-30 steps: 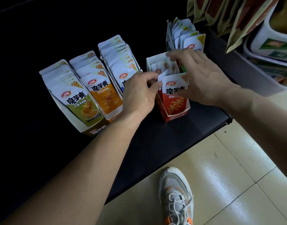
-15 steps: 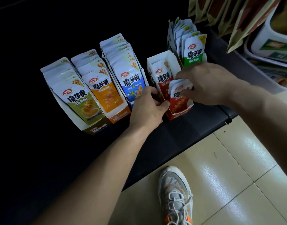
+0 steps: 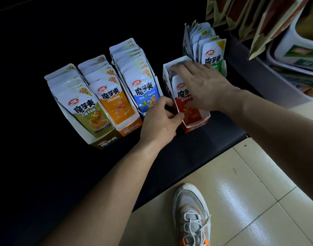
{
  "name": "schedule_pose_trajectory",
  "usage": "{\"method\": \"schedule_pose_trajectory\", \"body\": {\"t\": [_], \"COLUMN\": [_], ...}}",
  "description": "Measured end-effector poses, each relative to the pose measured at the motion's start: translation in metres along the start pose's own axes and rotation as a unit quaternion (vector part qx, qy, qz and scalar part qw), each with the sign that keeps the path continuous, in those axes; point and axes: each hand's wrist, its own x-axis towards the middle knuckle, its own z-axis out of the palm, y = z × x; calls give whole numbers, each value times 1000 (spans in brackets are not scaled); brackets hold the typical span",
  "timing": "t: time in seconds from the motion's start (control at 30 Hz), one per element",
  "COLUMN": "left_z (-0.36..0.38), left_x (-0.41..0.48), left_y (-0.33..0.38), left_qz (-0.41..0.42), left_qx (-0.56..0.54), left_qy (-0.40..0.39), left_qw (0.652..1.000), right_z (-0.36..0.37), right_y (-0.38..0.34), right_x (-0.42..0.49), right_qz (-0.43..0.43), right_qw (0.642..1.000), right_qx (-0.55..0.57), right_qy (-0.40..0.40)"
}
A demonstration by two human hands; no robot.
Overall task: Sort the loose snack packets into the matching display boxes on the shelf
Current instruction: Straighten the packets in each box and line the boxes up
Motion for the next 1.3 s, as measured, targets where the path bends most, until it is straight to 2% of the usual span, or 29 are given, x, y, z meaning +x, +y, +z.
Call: {"method": "schedule_pose_trajectory", "body": {"t": [0.3,0.63,0.77,0.9,1.03,1.3], "left_z": [-1,5,9,8,4,4], "left_x": [2,-5,-4,-2,-2,-1], "left_y": [-4,-6,-5,-6,-6,-5], "left_qz": [12,-6,-8,-5,0,-4], "left_qx": [7,-56,-68,-54,-40,-32], "left_qy": [2,22,19,15,5,2], "left_qw": [1000,998,997,998,999,999], "right_z": [-1,-8,-11,-11,-11,-2], "right_y": [1,1,0,1,8,9], "right_x": [9,-47,-48,-23,-3,2], "right_qz": [33,-2,1,-15,10,33], "right_qw": [997,998,1000,999,999,999], "right_qx": [-61,4,5,-42,-12,10], "right_qy": [-42,70,1,-6,-35,-33]}}
